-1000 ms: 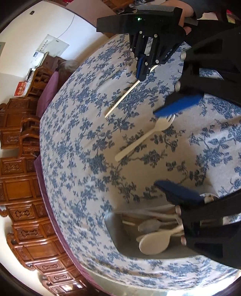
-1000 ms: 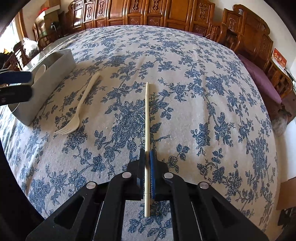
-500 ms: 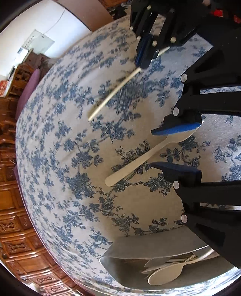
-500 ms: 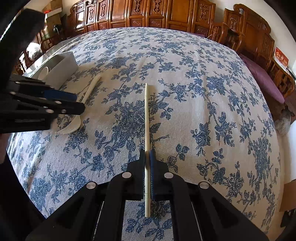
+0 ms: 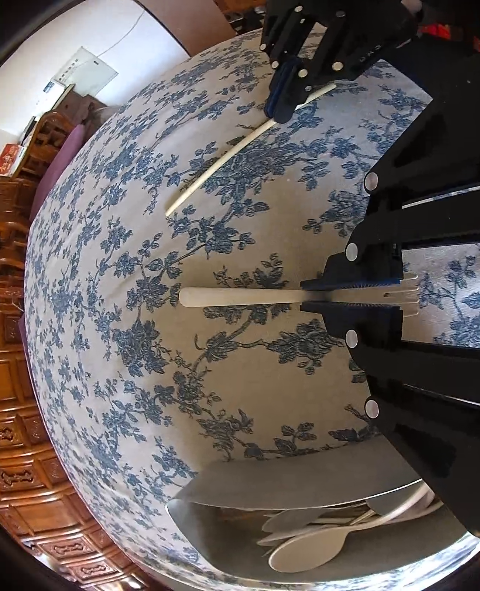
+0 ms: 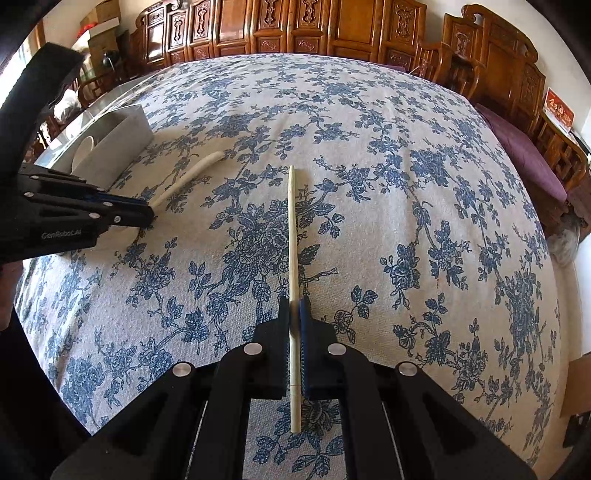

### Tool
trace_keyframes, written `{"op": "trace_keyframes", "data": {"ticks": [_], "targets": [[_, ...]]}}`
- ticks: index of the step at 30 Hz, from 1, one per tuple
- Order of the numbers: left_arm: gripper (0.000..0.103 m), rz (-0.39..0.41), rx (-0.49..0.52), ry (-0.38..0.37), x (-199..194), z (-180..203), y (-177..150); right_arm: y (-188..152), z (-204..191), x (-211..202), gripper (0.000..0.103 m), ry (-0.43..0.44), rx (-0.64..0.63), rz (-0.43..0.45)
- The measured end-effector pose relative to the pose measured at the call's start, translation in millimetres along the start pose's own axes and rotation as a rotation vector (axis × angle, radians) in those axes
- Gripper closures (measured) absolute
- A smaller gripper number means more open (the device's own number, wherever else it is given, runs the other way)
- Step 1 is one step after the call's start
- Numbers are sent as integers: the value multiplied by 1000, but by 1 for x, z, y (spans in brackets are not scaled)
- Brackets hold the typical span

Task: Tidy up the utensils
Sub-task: 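Carry the white fork into the grey tray and open the left gripper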

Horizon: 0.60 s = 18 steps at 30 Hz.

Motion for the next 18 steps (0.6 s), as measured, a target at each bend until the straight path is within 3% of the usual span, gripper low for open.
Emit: {"op": "trace_keyframes", "data": {"ticks": [6,18], "targets": [[98,26,4,-11,-20,1,-8,0,-2,-1,97,28,34,-8],[98,126,-7,3,-80,-20,-20,22,-43,-40,97,66,-10,72]]}}
Point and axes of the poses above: each gripper's, at about its wrist camera, not at the fingertips, and x roughly the way its jaws point, z to its right, y to its top, the point moved 8 cm from there along x, roughly the way its jaws point, and after that the axes turned 8 degrees about x, right-handed, at the moved point
